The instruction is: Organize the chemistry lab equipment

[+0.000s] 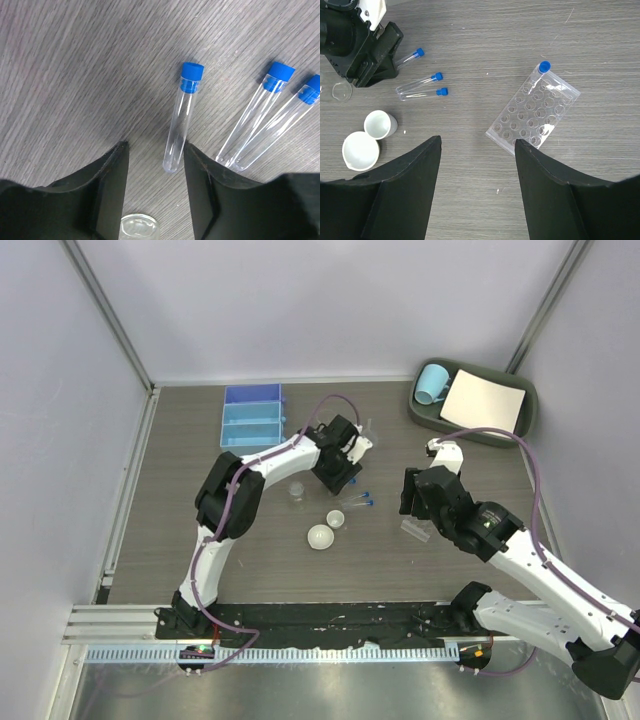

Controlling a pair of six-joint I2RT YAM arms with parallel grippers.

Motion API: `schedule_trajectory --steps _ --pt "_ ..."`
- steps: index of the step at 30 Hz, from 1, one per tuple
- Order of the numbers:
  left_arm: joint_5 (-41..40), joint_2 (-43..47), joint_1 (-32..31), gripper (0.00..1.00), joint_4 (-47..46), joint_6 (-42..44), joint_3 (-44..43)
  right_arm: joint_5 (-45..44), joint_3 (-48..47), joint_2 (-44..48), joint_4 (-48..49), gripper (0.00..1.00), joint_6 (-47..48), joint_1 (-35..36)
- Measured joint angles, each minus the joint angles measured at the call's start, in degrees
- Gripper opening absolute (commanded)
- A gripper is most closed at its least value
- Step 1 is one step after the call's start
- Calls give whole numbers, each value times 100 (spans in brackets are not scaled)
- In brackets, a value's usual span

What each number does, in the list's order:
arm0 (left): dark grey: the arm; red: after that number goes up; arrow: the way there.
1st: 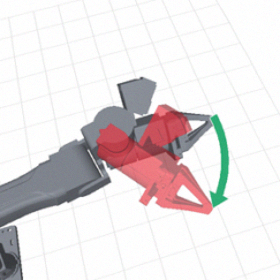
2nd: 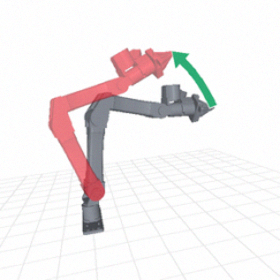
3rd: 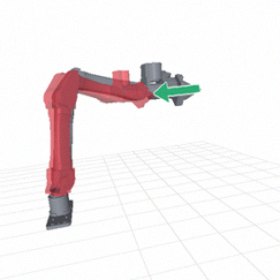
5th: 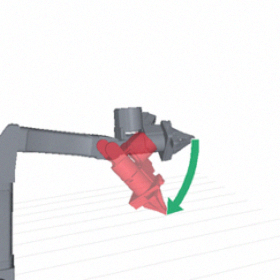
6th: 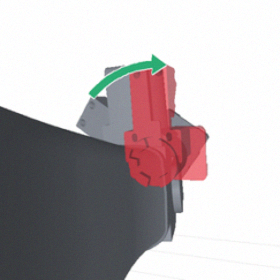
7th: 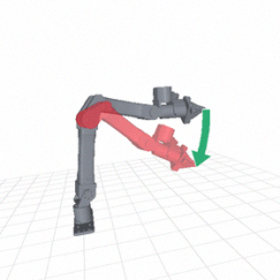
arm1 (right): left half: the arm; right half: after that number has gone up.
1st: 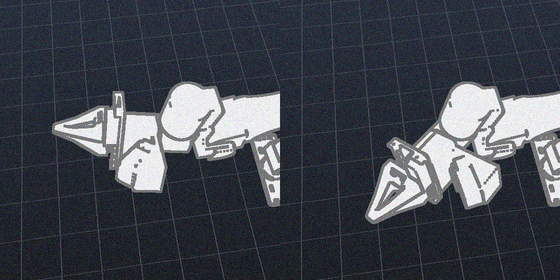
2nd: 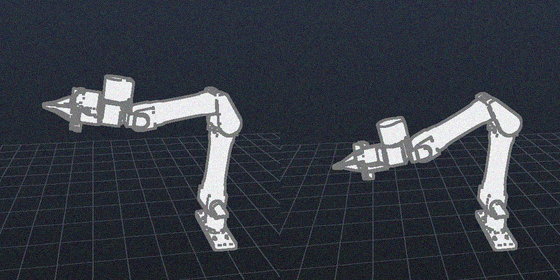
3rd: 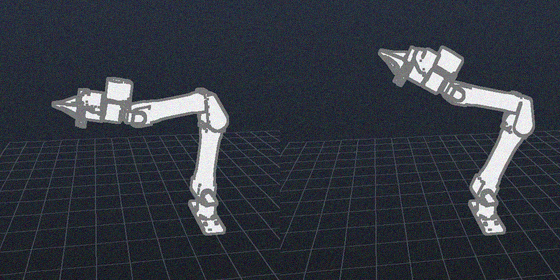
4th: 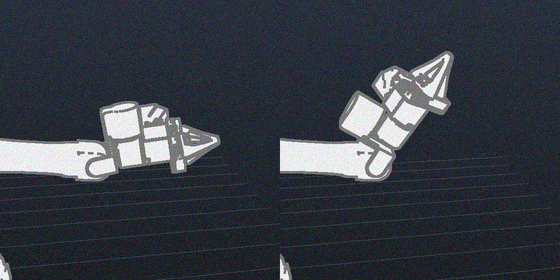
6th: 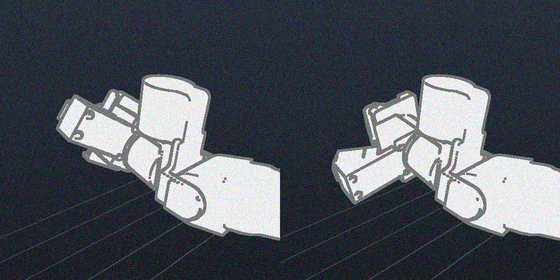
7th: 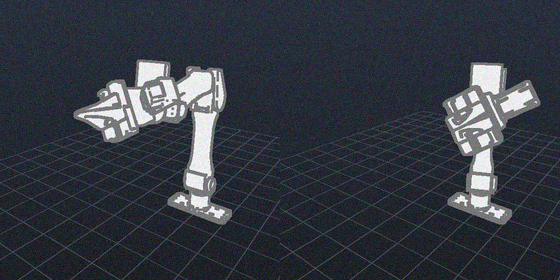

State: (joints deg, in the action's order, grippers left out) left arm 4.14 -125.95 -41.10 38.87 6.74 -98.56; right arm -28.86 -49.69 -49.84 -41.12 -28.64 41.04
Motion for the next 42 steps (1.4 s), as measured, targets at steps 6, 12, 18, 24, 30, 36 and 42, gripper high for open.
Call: schedule_trajectory --steps 6,12,18,24,30,36,42 --pt "17 -11 26 30 2 -4 -7 0 0 0 -13 65 -2 0" --pt "24 -35 39 20 28 -28 -52 0 0 42 -74 65 -2 0" --pt "28 -31 37 21 59 -76 -61 28 -2 107 -101 65 -2 0" --pt "413 260 37 21 391 -249 -44 490 -131 114 -101 65 103 0" --pt "1300 1366 37 22 575 -496 103 1362 -568 240 -98 65 317 0" --pt "2280 2568 35 22 557 -756 426 2369 -649 686 -225 65 474 0" --pt "3233 3574 35 24 479 -1010 1370 3556 -647 1244 -463 65 514 0"
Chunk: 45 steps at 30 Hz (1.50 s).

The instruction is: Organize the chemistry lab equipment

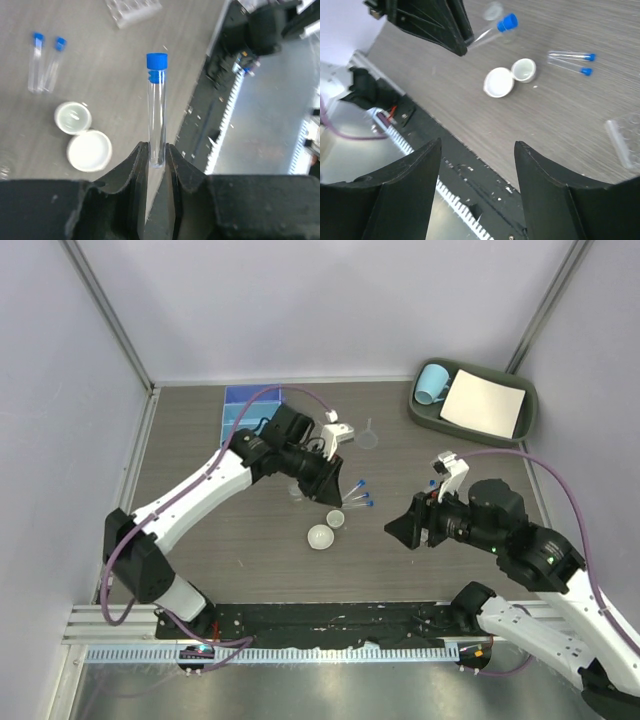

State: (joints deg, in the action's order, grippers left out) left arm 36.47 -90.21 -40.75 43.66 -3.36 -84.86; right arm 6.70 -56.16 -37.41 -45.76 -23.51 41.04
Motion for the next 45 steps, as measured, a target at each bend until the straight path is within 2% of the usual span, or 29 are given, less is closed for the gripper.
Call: schedule_trajectory --steps 5,10,15,22,26,32,40,45 --pt "682 704 -31 24 -96 -284 911 1075 -2 201 -15 65 79 0" --pt "1176 1373 -79 25 -407 -555 1644 1735 -4 -271 42 65 127 0" --pt "1443 1856 -116 25 -662 -715 1989 1941 9 -673 223 63 122 0" --pt "1456 1836 -131 25 -782 -719 1991 1928 293 -570 562 63 15 0" --pt "1287 1759 -153 31 -782 -750 1991 1886 509 -494 638 63 -59 0" --pt "492 1692 -199 33 -713 -1182 1991 1714 669 -420 667 62 -66 2" --pt "-1880 1631 -203 55 -267 -2535 2450 1167 813 -433 616 62 -20 4" --pt "-2889 2170 -205 57 -24 -3521 3086 885 817 -511 525 62 4 7"
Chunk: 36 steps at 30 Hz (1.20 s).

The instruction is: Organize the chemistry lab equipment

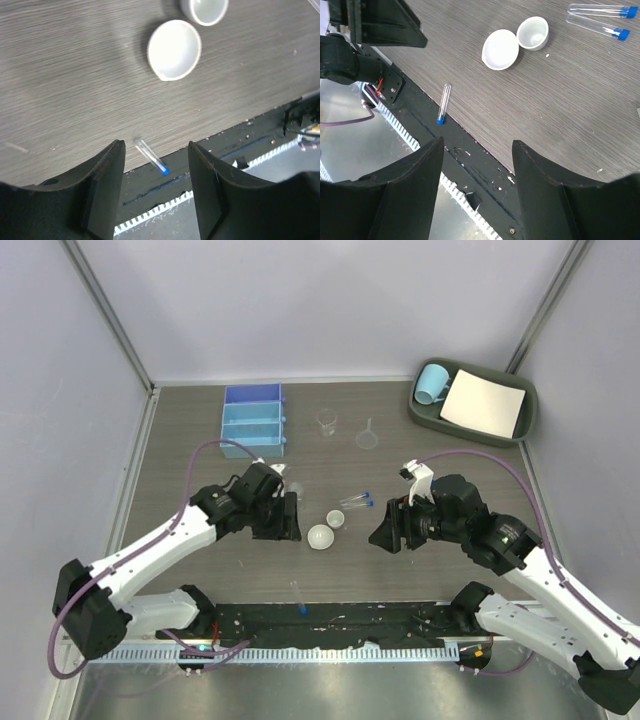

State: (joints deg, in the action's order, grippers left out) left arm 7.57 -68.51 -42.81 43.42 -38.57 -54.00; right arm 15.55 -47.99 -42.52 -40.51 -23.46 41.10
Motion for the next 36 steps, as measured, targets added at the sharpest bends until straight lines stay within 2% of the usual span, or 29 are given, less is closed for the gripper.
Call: schedule_trajectory --steps 4,8,15,25,29,36 --pt "-573 457 -55 56 179 -531 214 -149 0 -70 -17 62 7 4" --pt "-855 457 -271 54 210 -824 317 -260 0 -197 -17 62 44 7" --pt "-957 -208 -927 54 184 -1189 684 -393 -2 -391 -15 62 94 42" --pt "-1069 -1198 -1853 53 98 -1504 697 -455 0 -439 15 62 166 55" --pt "-1156 -1268 -1993 52 98 -1620 697 -455 0 -437 17 62 192 57" --pt "-1290 -1360 -2013 43 87 -1980 697 -455 0 -437 17 62 214 57"
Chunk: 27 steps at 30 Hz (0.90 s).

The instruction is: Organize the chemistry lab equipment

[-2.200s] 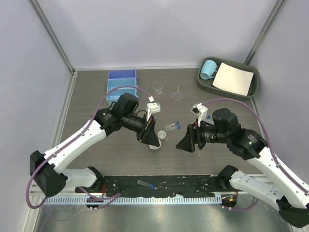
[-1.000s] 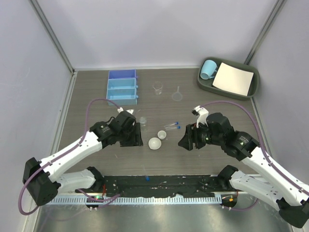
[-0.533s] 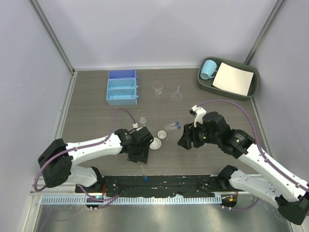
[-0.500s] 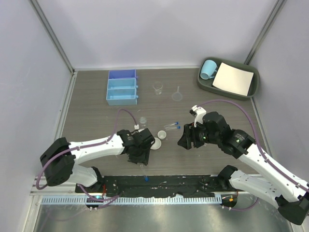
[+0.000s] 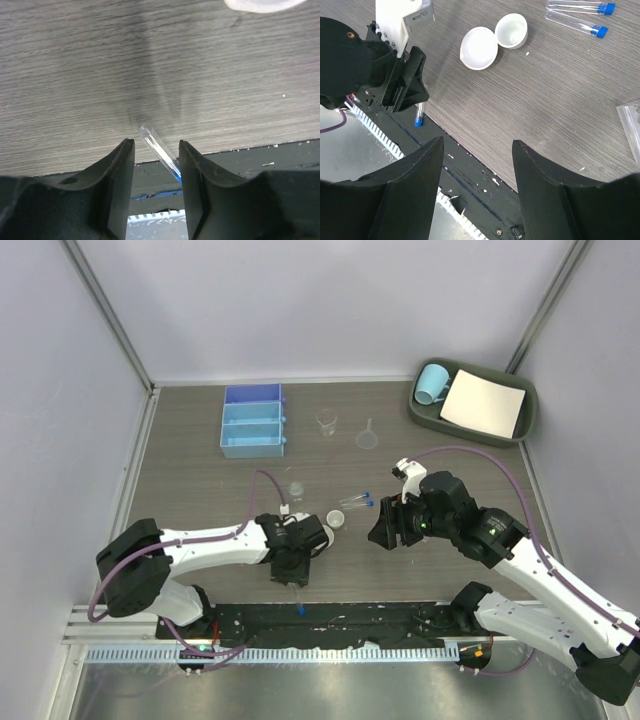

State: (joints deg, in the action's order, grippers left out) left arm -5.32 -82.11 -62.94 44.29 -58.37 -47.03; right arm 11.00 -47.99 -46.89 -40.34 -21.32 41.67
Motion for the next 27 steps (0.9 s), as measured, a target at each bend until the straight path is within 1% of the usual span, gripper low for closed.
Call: schedule_trajectory --steps 6,10,13,17,20,22,27 --pt "-72 -271 0 42 -37 -293 0 0 0 0 0 62 0 13" --pt "-138 -275 0 41 -37 -446 0 0 0 0 -2 62 0 28" --pt "-166 -267 0 38 -39 -557 2 0 0 0 0 62 0 37" --pt "-168 -144 -2 37 -173 -734 177 0 0 0 -2 62 0 59" --pt "-146 13 -7 34 -258 -885 411 0 0 0 -2 62 0 66" --pt "-151 122 -11 29 -310 -975 503 -2 0 0 -2 62 0 66" --pt "-153 181 -83 23 -372 -1176 566 -9 0 2 -2 62 -2 87"
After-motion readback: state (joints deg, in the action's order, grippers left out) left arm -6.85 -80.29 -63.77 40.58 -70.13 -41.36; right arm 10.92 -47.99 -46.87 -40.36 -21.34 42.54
